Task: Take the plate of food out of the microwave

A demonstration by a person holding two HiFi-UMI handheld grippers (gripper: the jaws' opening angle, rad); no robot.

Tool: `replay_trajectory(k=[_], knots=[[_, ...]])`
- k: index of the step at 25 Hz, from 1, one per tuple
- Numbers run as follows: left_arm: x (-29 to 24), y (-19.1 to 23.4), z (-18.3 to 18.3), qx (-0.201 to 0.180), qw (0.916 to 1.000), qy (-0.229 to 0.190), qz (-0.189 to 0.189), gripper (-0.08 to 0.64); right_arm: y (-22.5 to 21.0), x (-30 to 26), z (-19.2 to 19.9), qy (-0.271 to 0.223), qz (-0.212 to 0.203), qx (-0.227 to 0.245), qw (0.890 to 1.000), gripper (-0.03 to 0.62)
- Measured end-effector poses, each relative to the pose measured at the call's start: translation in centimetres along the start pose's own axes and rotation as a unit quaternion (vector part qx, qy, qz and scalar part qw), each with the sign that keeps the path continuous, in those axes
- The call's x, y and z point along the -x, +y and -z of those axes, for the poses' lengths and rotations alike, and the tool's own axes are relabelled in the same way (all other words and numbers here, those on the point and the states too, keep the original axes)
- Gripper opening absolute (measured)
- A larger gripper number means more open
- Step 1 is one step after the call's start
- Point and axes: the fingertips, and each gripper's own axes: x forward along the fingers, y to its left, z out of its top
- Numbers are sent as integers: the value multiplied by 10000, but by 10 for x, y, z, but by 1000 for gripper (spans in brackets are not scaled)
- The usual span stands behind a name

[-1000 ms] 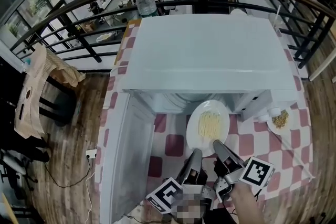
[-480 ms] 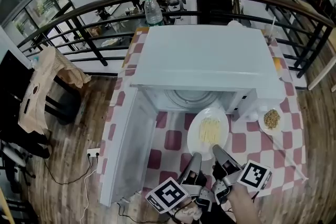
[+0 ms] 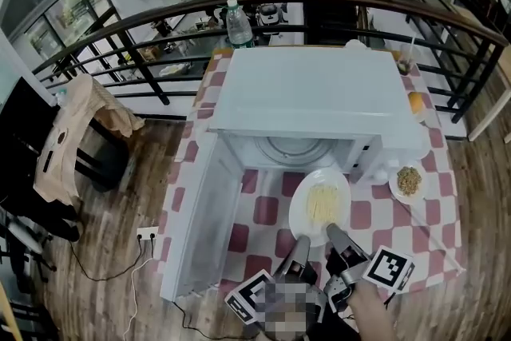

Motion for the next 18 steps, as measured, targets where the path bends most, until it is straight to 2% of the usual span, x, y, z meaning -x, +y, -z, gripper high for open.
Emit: replay_trajectory(k=[9,15,18], knots=[[15,-5,1,-66,9996,252,98,43,15,11,9,-268,-12,78,9996,32],[23,-8,4,-99,9991,387,131,41,4,28,22,-418,557,-510,9963,32],[26,-10,8,-127,9989,437,141,41,0,36,24,-445,715,-502,9952,32]])
